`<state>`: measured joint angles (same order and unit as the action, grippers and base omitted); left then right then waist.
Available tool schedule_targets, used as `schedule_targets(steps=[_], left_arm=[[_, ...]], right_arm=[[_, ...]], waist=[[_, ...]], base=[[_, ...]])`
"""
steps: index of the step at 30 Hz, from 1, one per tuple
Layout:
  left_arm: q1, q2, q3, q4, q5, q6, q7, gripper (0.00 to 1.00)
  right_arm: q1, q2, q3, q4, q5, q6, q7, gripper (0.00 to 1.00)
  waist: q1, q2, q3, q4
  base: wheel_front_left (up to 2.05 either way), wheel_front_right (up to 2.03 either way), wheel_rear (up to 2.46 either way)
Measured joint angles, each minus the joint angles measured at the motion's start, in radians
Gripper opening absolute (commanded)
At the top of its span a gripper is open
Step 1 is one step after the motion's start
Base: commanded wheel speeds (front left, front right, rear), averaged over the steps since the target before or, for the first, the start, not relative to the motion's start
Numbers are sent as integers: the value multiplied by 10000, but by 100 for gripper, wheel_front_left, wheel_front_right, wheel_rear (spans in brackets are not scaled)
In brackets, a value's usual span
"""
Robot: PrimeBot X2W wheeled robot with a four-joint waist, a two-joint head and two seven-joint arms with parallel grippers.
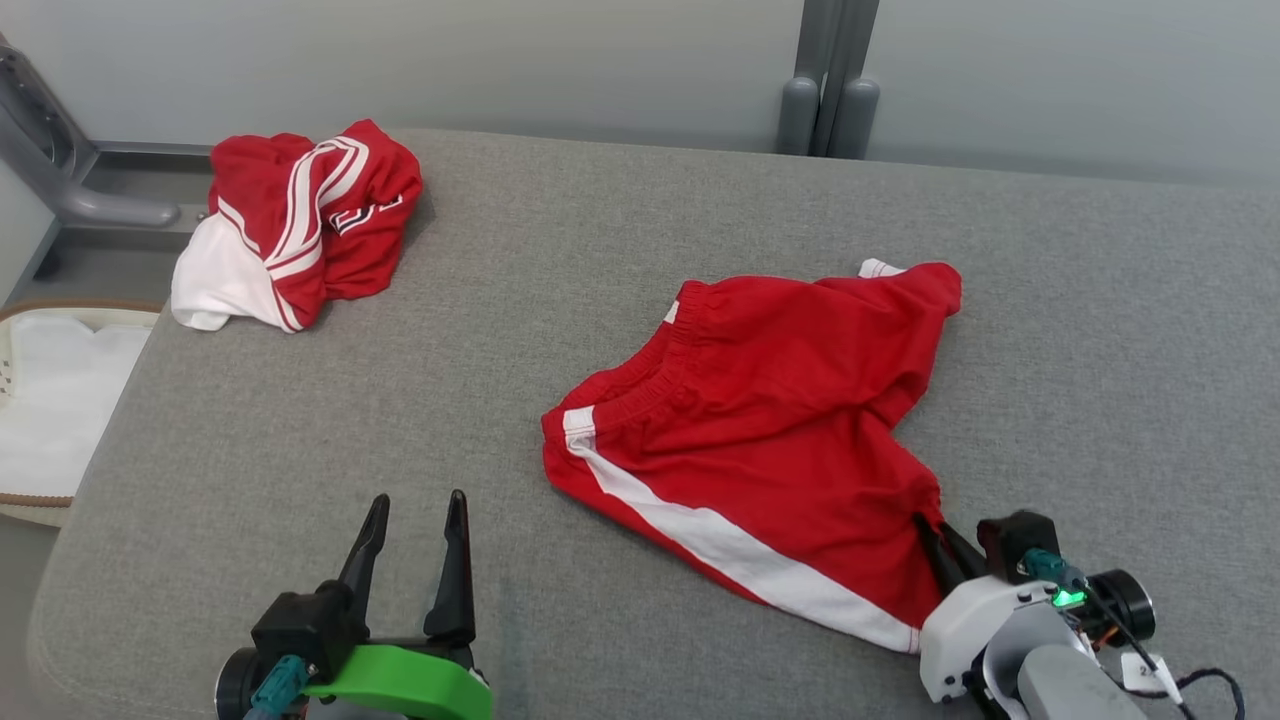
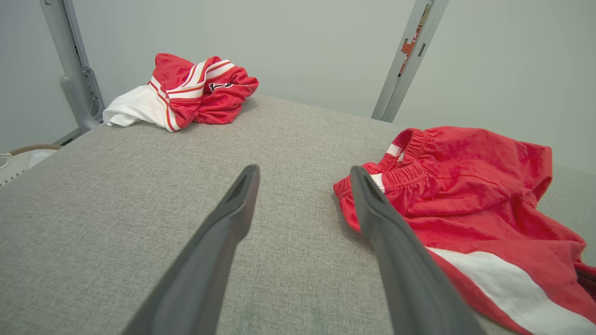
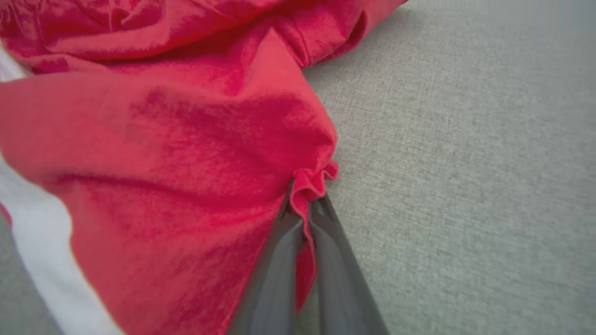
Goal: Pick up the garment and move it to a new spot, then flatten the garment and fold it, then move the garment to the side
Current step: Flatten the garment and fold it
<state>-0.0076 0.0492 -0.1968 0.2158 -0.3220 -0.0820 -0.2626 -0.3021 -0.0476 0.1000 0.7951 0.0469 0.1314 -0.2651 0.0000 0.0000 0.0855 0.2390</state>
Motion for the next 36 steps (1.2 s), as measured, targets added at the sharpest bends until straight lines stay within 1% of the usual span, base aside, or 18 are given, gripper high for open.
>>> schedule_targets(steps=[2, 4, 8, 13, 15, 17, 18, 19, 20, 25, 28, 31, 33, 36], left_arm=[[-26, 0, -44, -59, -38, 19, 0, 100], [-78, 0, -163, -104, -104, 25, 0, 100], [-268, 0, -428, -176, -196, 35, 0, 100], [-412, 0, -629, -274, -276, 75, 0, 100], [-445, 0, -663, -314, -278, 77, 0, 100], [-448, 0, -675, -334, -286, 102, 0, 100], [-451, 0, -688, -337, -290, 102, 0, 100], [-455, 0, -717, -336, -291, 102, 0, 100], [-459, 0, -767, -336, -291, 102, 0, 100], [-502, 0, -976, -382, -360, 102, 0, 100], [-557, 0, -1062, -387, -376, 100, 0, 100], [-609, 0, -1104, -393, -376, 100, 0, 100], [-611, -2, -1124, -370, -376, 82, 0, 100], [-618, -2, -1164, -318, -376, 73, 0, 100]], right_arm=[[-277, -13, -217, -52, -334, 0, 6, 0], [-618, -236, -284, -54, -625, 0, 8, 0], [-1461, -1147, -391, 17, -1120, 0, 31, 0], [-2446, -2178, -539, 407, -1218, 0, 336, 0], [-2719, -2479, -589, 587, -1225, 0, 362, 0], [-2929, -2581, -660, 759, -1227, 0, 362, 0], [-3014, -2568, -711, 869, -1223, 0, 360, 35], [-3060, -2548, -777, 934, -1216, 0, 341, 78], [-3086, -2539, -805, 1003, -1220, 0, 303, 100], [-2935, -2322, -1011, 1229, -1338, 0, 125, 100], [-2517, -2171, -1404, 1068, -1344, 0, 63, 100], [-2047, -1956, -1971, 163, -1348, 0, 35, 100], [-1660, -1639, -2307, -667, -1350, 0, 19, 100], [-969, -1118, -2520, -1670, -1350, 0, 17, 100]], waist=[[0, 0, 67, -43], [0, 0, 139, -73], [0, 0, 311, -75], [0, 0, 523, -9], [0, 0, 590, 22], [1, 0, 652, 44], [0, 0, 678, 44], [0, 0, 691, 31], [0, 0, 692, 13], [0, 0, 579, -90], [0, 0, 469, -190], [0, 0, 356, -359], [0, 0, 262, -501], [0, 0, 98, -701]], base=[[0, 0, 0], [0, 0, 0], [0, 0, 0], [0, 0, 0], [0, 0, 0], [0, 0, 0], [0, 0, 0], [0, 0, 0], [0, 0, 0], [0, 0, 0], [0, 0, 0], [0, 0, 0], [0, 0, 0], [0, 0, 0]])
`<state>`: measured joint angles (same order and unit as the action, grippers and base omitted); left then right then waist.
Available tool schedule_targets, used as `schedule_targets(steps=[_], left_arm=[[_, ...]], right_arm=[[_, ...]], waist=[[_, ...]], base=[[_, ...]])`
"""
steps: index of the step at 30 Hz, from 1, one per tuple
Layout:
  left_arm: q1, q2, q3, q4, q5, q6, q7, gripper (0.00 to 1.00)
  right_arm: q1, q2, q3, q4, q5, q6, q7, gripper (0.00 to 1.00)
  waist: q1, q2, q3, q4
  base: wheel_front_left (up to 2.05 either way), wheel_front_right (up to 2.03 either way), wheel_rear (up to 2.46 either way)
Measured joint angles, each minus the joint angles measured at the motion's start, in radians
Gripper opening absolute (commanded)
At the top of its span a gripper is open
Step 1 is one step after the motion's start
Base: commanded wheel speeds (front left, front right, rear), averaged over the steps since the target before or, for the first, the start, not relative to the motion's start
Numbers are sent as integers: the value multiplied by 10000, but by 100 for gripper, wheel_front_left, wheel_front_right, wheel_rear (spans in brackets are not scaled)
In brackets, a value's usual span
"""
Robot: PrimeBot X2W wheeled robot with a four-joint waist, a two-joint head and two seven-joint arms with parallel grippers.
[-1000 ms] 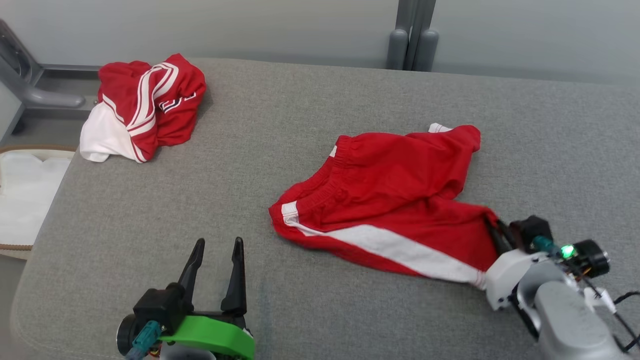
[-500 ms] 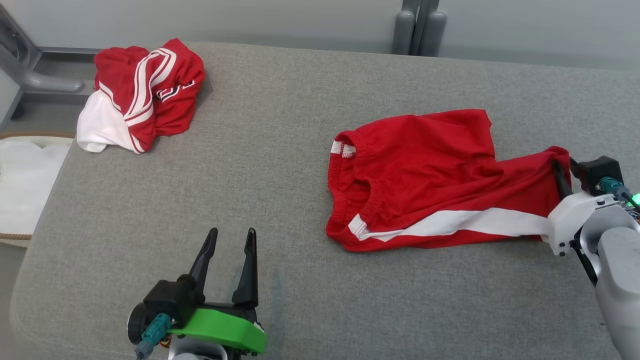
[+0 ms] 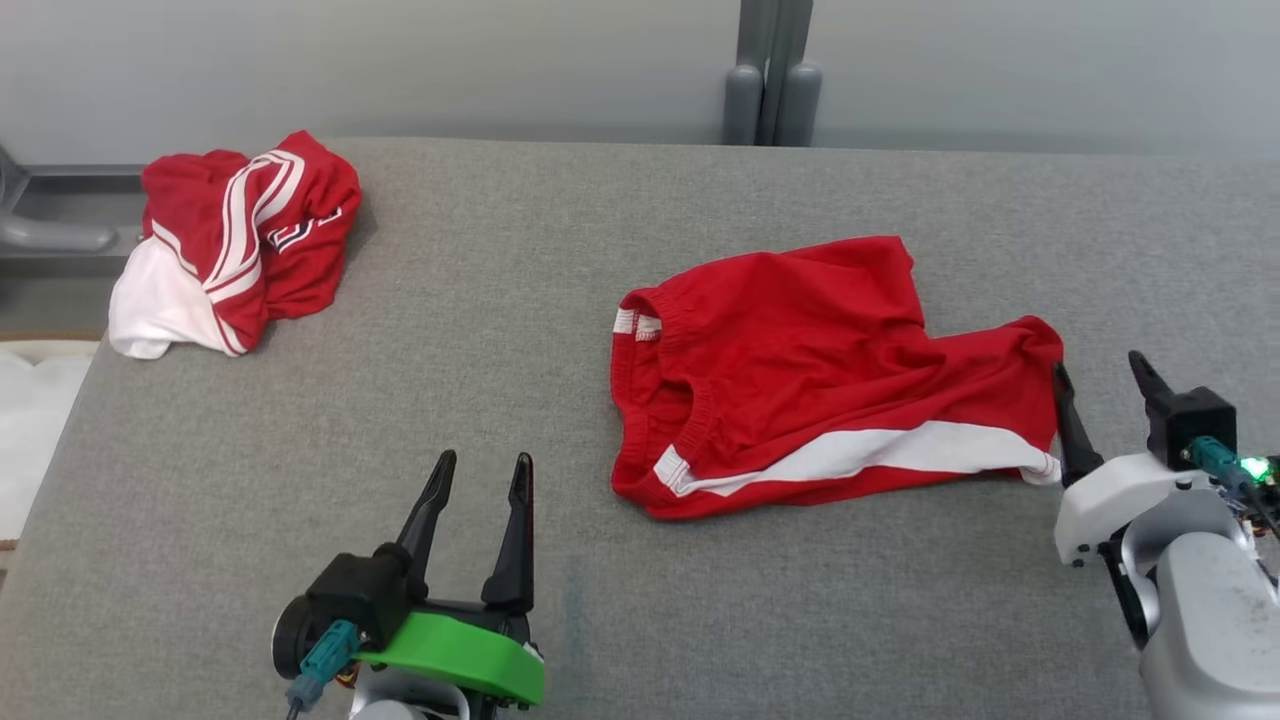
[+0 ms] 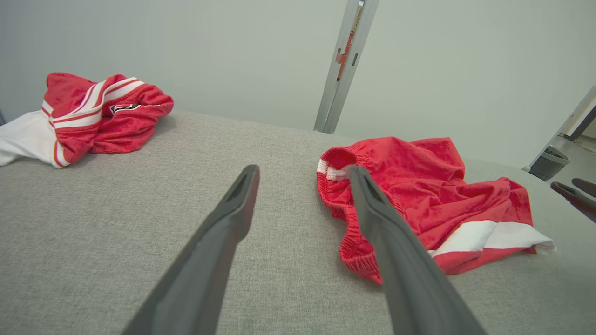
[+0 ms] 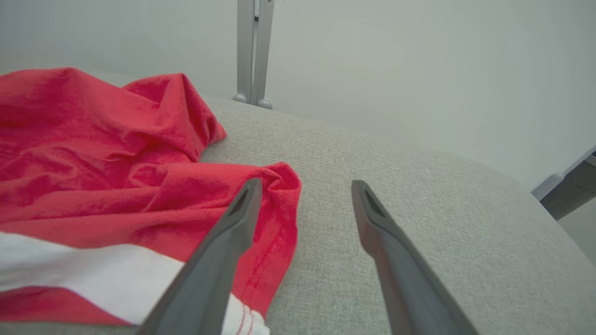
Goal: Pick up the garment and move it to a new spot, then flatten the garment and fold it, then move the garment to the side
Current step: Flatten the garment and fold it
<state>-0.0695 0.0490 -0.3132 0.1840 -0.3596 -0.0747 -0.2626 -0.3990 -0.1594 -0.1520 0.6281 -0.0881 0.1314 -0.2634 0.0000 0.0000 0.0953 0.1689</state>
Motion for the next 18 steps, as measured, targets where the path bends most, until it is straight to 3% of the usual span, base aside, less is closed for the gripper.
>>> schedule_targets(steps=[8, 12, 18], left_arm=[[166, 0, 4, 226, 13, 35, 0, 100], [238, 0, 96, 372, -29, 94, 0, 100], [533, 0, 456, 522, -128, 219, 0, 100]], right_arm=[[1415, 936, 81, -2071, 293, 0, -2, 100], [2081, 1089, 236, -2763, 537, 0, -2, 100], [2802, 1097, 654, -3206, 1983, 0, -2, 100]], waist=[[0, 0, -639, -472], [0, 0, -906, -668], [0, 0, -1171, -879]], base=[[0, 0, 0], [0, 0, 0], [0, 0, 0]])
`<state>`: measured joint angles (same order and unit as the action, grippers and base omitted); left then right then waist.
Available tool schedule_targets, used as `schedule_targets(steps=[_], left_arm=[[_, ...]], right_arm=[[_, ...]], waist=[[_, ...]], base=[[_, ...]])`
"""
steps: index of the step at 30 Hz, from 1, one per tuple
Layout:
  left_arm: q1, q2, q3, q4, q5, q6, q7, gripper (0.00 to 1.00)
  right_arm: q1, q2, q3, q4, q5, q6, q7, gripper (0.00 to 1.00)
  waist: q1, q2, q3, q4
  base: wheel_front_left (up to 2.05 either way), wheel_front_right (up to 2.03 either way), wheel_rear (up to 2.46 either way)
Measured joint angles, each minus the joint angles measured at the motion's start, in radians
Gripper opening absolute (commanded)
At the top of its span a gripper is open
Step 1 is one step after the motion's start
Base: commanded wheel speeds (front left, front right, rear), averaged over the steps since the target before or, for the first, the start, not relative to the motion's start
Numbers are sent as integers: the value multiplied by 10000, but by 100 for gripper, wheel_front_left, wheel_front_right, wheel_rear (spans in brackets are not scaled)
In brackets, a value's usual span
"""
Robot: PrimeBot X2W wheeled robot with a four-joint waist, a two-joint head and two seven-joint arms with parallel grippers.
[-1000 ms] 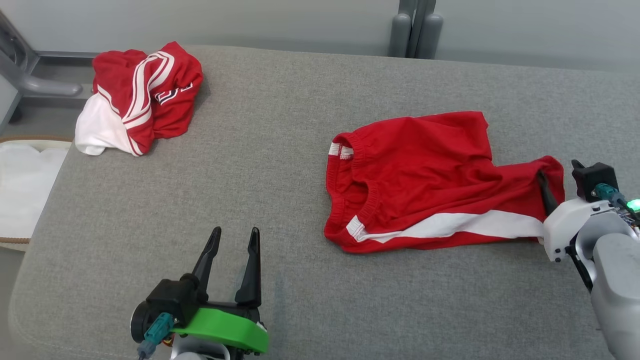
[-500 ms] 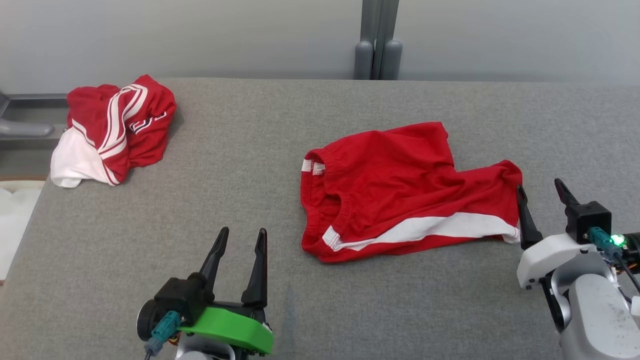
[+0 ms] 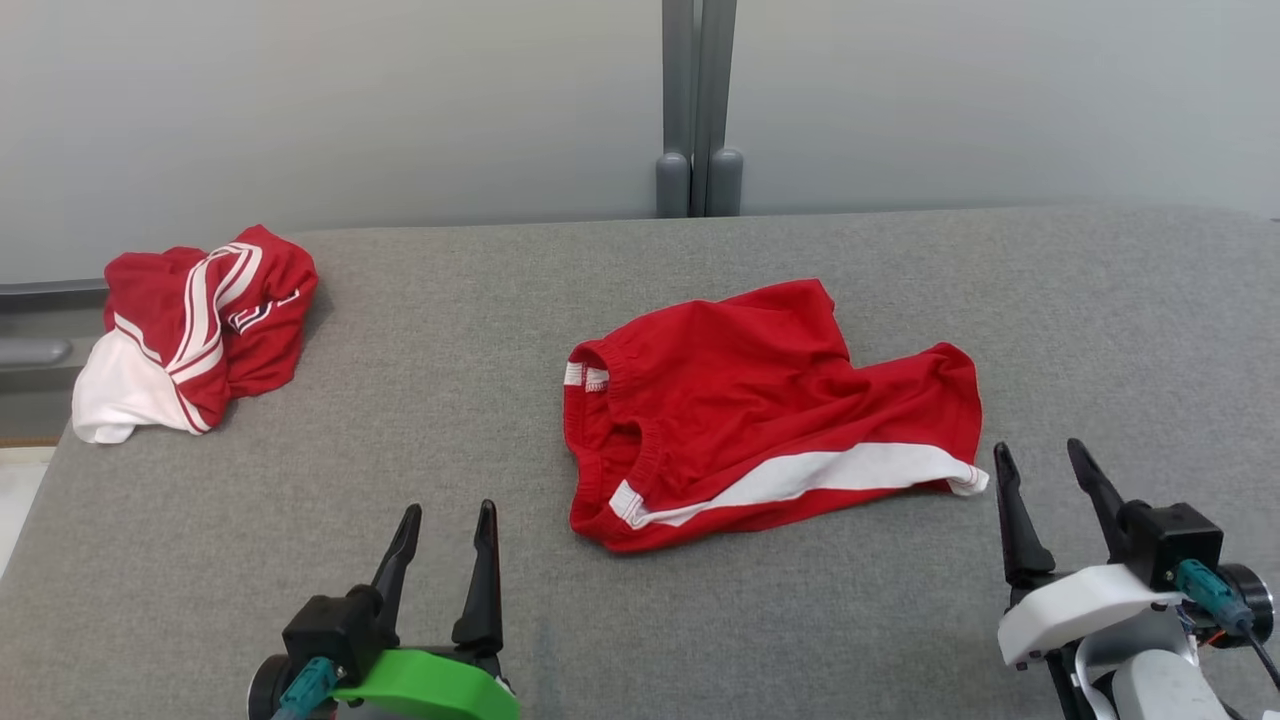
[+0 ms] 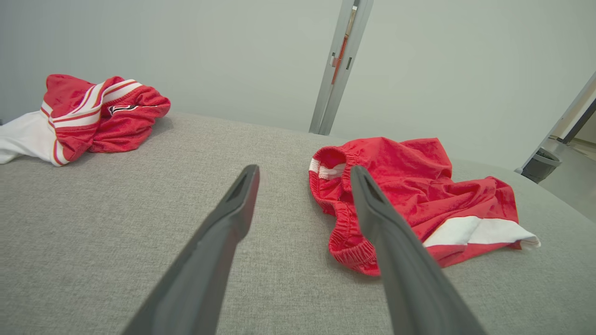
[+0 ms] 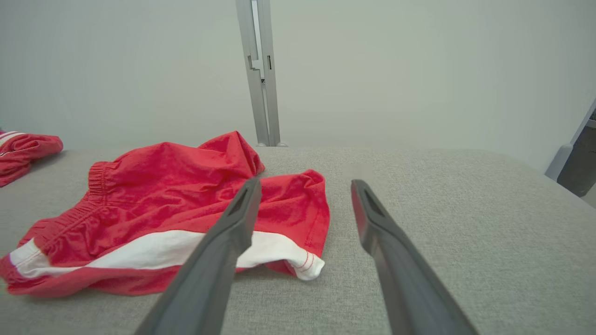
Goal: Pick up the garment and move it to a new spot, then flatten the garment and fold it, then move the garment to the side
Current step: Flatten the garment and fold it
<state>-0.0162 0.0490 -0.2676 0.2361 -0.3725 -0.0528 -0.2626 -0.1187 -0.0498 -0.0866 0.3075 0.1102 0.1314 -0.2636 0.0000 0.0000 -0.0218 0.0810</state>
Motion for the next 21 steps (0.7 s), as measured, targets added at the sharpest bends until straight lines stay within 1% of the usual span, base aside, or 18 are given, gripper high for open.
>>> schedule_targets(steps=[3, 7, 21], left_arm=[[117, 0, 123, 35, 40, 0, 0, 100], [180, 0, 253, 61, 52, 0, 0, 100], [222, 0, 397, 98, 153, 0, 0, 100]], right_arm=[[200, 6, 198, -82, 322, 0, 0, 100], [380, 8, 288, -153, 477, 0, 0, 100], [426, 8, 224, -180, 491, 0, 0, 100]], waist=[[0, 0, -46, -39], [0, 0, -55, -39], [0, 0, -24, -99]], base=[[0, 0, 0], [0, 0, 0], [0, 0, 0]])
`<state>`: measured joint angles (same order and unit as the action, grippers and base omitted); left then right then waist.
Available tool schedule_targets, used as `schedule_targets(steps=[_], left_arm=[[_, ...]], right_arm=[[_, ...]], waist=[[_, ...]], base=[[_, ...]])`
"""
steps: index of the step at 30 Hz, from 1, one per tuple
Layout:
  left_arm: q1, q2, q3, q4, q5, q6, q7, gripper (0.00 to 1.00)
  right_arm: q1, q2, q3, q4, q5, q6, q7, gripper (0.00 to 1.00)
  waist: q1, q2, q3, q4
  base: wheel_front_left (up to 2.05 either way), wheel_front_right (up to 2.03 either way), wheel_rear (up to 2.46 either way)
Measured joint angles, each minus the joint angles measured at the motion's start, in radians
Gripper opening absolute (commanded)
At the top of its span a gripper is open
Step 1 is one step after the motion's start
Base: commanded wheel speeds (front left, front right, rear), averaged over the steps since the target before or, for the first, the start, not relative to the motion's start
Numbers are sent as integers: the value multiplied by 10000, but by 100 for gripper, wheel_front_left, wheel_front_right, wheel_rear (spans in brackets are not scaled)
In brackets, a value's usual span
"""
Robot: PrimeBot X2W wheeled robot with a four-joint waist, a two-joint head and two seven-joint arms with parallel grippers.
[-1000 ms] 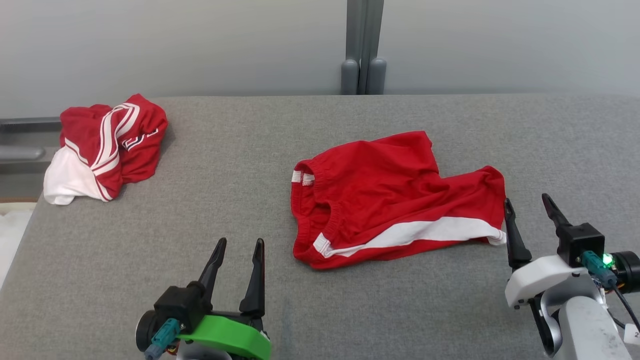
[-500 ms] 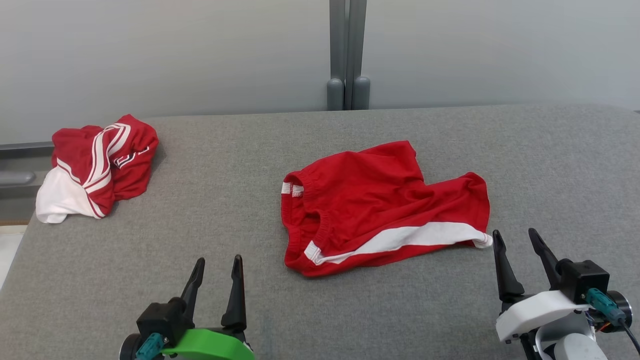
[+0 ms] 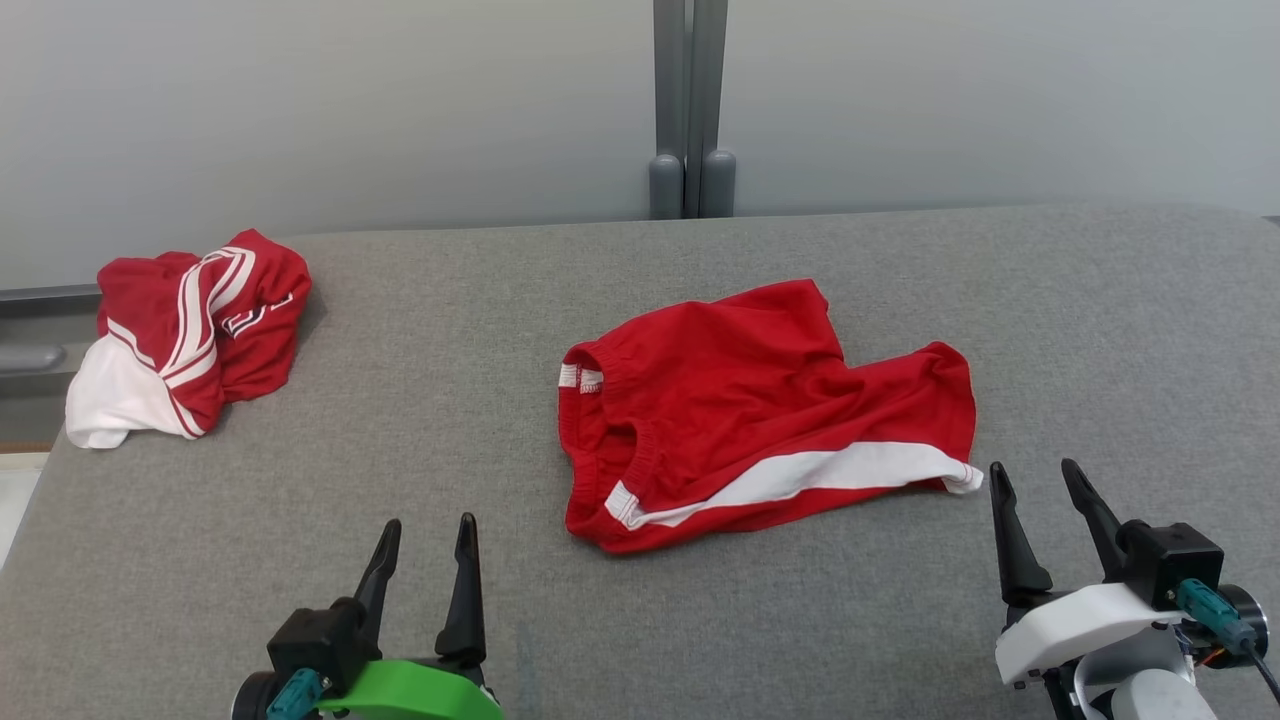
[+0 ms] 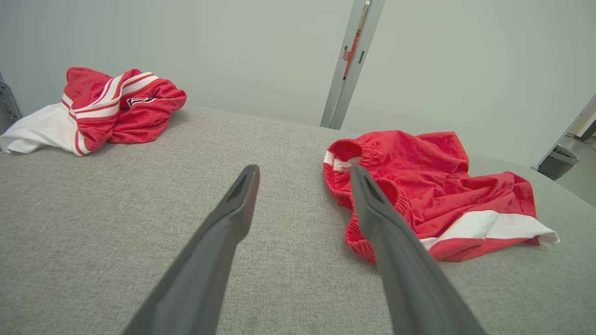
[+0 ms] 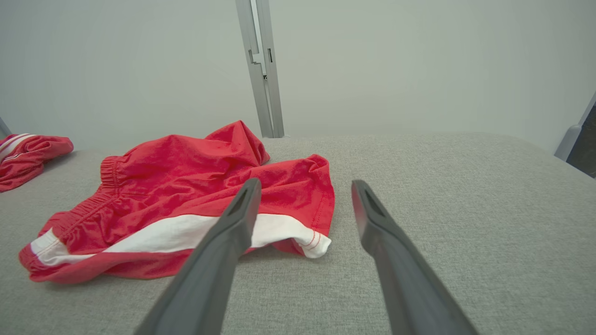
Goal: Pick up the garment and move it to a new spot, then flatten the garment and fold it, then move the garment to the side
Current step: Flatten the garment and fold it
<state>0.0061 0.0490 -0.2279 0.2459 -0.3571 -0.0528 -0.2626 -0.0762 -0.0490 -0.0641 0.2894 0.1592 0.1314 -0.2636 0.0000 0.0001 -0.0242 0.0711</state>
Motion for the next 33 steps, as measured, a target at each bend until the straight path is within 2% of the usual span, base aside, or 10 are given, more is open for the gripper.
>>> schedule_targets(steps=[8, 11, 18, 26, 33], left_arm=[[-323, 2, -489, 357, 2, -111, -8, 100], [-868, 0, -1147, 1074, 151, -355, -12, 100], [-3045, -4, -2706, 2871, 274, -715, 1080, 100], [-4760, 255, -4383, 4408, -855, -755, 2194, 100], [-5363, 681, -5214, 4893, -1883, -759, 2197, 100]], right_arm=[[1, 0, 2, -15, -2, 0, 0, 100], [-1, 0, 58, -2, -17, 0, 0, 100], [-196, 0, 355, 56, -100, 0, 0, 100], [-575, 2, 510, 73, -105, 0, 0, 100], [-687, 2, 368, 75, -111, 0, 0, 100]], waist=[[0, 0, 119, 45], [0, 0, 214, 47], [0, 0, 614, -87], [0, 0, 1237, -573], [0, 0, 1663, -928]], base=[[0, 0, 0], [0, 0, 0], [0, 0, 0], [0, 0, 0], [0, 0, 0]])
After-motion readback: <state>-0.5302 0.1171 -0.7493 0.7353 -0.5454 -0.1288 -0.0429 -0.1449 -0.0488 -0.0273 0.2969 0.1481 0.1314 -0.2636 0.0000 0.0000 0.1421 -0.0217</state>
